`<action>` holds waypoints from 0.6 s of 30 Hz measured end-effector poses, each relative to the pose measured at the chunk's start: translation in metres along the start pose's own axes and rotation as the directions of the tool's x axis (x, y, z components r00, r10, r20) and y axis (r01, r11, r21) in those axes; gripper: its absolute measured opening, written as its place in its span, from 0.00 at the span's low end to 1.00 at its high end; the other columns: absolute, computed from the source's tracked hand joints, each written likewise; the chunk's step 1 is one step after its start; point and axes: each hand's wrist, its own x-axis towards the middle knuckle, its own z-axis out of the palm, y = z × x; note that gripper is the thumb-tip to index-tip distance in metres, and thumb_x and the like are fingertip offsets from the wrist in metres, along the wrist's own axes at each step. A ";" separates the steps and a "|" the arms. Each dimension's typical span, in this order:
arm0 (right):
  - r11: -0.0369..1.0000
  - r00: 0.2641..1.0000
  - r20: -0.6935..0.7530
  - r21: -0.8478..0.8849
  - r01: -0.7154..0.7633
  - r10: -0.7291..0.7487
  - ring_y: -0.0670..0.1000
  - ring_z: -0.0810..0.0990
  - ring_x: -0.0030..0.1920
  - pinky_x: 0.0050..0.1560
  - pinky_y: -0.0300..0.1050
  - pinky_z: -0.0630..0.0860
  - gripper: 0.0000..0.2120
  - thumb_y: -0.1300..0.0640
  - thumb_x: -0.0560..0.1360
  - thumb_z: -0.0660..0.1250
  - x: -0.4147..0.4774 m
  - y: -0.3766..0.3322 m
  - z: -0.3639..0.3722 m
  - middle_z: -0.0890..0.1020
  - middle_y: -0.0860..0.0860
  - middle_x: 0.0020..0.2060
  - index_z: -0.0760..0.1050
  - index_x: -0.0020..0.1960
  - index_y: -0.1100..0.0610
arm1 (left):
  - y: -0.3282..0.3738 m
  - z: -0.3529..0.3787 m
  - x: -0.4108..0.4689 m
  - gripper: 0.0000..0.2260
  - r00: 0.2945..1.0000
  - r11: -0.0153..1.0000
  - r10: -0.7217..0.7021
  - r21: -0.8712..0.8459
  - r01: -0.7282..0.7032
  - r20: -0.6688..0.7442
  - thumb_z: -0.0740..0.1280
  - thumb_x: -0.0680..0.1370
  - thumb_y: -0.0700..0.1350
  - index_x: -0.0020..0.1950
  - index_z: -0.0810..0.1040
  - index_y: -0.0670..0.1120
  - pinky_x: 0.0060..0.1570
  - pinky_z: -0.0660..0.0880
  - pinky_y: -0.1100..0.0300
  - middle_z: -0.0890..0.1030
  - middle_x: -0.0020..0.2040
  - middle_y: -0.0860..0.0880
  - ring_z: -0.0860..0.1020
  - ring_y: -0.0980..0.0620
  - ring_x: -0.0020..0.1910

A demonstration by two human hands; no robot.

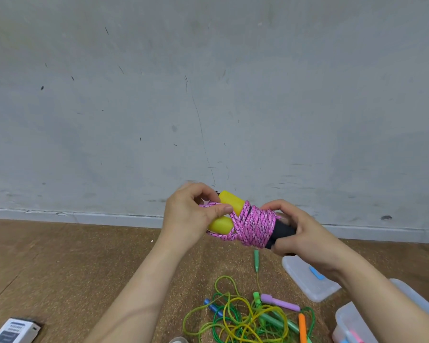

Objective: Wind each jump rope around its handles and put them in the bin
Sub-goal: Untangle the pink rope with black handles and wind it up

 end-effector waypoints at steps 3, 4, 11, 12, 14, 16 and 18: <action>0.999 1.000 0.015 0.037 0.001 -0.002 0.49 0.76 0.35 0.32 0.41 0.70 0.27 0.77 0.62 0.65 0.000 0.000 -0.001 0.82 0.51 0.39 0.76 0.54 0.52 | -0.003 -0.004 0.002 0.14 0.977 0.955 -0.167 -0.225 0.194 0.136 0.80 0.58 0.46 0.34 0.78 0.43 0.37 0.75 0.60 0.81 0.40 0.47 0.79 0.52 0.39; 0.999 1.000 0.025 0.049 0.000 -0.001 0.49 0.77 0.35 0.32 0.40 0.70 0.27 0.75 0.60 0.66 0.000 -0.001 -0.001 0.82 0.51 0.40 0.76 0.54 0.52 | -0.003 -0.005 0.001 0.15 0.960 0.921 -0.194 -0.300 0.249 0.202 0.79 0.58 0.46 0.34 0.76 0.41 0.34 0.74 0.59 0.81 0.38 0.45 0.79 0.49 0.36; 0.971 0.966 0.248 -0.237 -0.014 0.074 0.44 0.82 0.47 0.47 0.39 0.79 0.24 0.59 0.70 0.76 -0.006 -0.012 -0.009 0.82 0.47 0.52 0.69 0.61 0.52 | 0.008 -0.006 -0.008 0.14 0.954 0.947 -0.107 -0.262 0.184 0.281 0.80 0.62 0.37 0.33 0.74 0.41 0.29 0.71 0.63 0.77 0.28 0.47 0.75 0.54 0.28; 0.941 0.975 0.216 -0.337 0.029 0.048 0.43 0.81 0.52 0.54 0.42 0.78 0.25 0.48 0.69 0.76 -0.005 -0.012 -0.005 0.81 0.45 0.55 0.70 0.62 0.49 | 0.011 -0.003 -0.011 0.14 0.950 0.967 -0.084 -0.207 0.151 0.302 0.80 0.63 0.37 0.33 0.74 0.41 0.28 0.70 0.64 0.76 0.27 0.49 0.73 0.55 0.27; 0.894 0.989 0.136 -0.432 0.116 -0.062 0.44 0.80 0.54 0.58 0.48 0.77 0.28 0.32 0.66 0.71 -0.002 -0.012 0.007 0.80 0.43 0.54 0.72 0.61 0.44 | 0.017 0.006 -0.016 0.14 0.942 0.983 -0.046 -0.155 0.103 0.333 0.80 0.63 0.39 0.32 0.74 0.41 0.27 0.67 0.66 0.75 0.26 0.52 0.71 0.58 0.26; 0.898 0.986 0.093 -0.408 0.167 -0.141 0.49 0.80 0.52 0.56 0.56 0.76 0.29 0.29 0.66 0.66 0.002 -0.011 0.018 0.82 0.47 0.50 0.75 0.57 0.47 | 0.020 0.011 -0.018 0.14 0.944 0.985 -0.031 -0.148 0.084 0.328 0.80 0.64 0.39 0.33 0.74 0.41 0.27 0.65 0.67 0.74 0.25 0.54 0.70 0.59 0.25; 0.918 0.979 0.093 -0.343 0.201 -0.180 0.55 0.81 0.52 0.55 0.60 0.75 0.26 0.33 0.69 0.68 0.005 -0.008 0.021 0.83 0.52 0.49 0.77 0.56 0.52 | 0.018 0.011 -0.017 0.13 0.943 0.973 -0.047 -0.198 0.118 0.331 0.80 0.64 0.39 0.34 0.75 0.39 0.29 0.67 0.64 0.76 0.27 0.49 0.72 0.54 0.28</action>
